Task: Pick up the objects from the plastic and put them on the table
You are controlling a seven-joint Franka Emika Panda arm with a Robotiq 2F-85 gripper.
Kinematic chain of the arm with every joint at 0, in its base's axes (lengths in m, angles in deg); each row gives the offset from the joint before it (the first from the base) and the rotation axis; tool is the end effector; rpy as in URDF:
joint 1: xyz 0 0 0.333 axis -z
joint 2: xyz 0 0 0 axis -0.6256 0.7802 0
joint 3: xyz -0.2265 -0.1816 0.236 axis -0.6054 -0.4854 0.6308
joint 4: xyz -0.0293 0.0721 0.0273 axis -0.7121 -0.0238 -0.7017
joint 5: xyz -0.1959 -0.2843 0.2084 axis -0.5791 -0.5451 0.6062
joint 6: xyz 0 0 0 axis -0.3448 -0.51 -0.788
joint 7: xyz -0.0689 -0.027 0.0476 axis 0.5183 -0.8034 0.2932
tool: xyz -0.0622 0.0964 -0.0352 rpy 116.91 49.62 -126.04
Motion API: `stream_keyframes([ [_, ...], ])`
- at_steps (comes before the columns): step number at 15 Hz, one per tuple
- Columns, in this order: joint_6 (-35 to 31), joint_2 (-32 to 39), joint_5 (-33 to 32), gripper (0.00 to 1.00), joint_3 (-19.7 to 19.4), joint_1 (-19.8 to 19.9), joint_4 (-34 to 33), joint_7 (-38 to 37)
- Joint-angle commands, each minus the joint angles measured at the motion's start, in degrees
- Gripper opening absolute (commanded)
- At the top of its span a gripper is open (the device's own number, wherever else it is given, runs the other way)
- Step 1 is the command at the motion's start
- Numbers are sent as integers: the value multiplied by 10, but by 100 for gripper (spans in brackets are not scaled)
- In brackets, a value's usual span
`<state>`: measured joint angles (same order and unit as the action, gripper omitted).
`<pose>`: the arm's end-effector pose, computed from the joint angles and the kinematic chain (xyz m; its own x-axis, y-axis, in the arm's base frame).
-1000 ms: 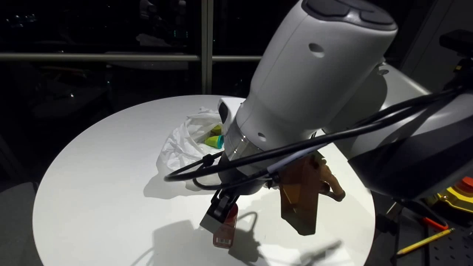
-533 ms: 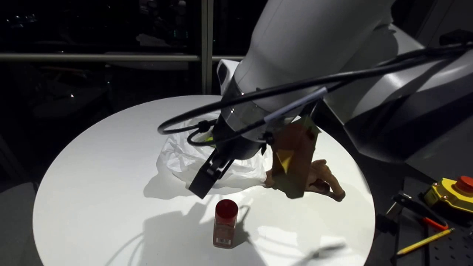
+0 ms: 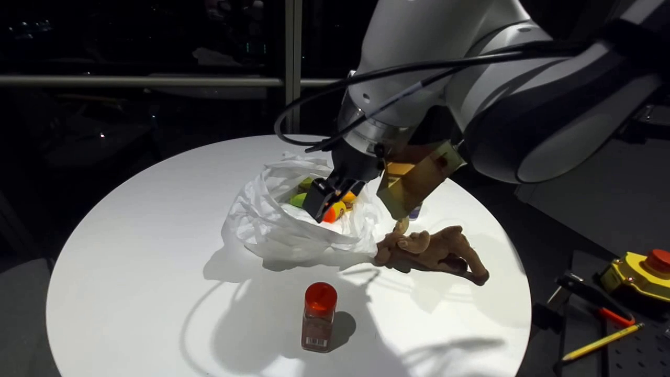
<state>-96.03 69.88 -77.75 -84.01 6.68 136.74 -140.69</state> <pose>0.5407 0.1656 0.2585 0.9223 0.0526 0.3828 -0.0114 -0.9866 0.1630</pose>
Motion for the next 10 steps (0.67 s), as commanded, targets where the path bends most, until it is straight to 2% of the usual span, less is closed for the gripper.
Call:
stream_keyframes([
  [1,27,16,82,100,12,42,-27,-4],
  [4,54,39,189,100,43,90,-49,13],
  [6,81,58,233,100,60,116,-72,4],
  [8,113,55,250,100,78,130,-85,32],
  [9,82,51,222,100,57,117,-58,9],
  [10,93,54,230,100,65,124,-66,14],
])
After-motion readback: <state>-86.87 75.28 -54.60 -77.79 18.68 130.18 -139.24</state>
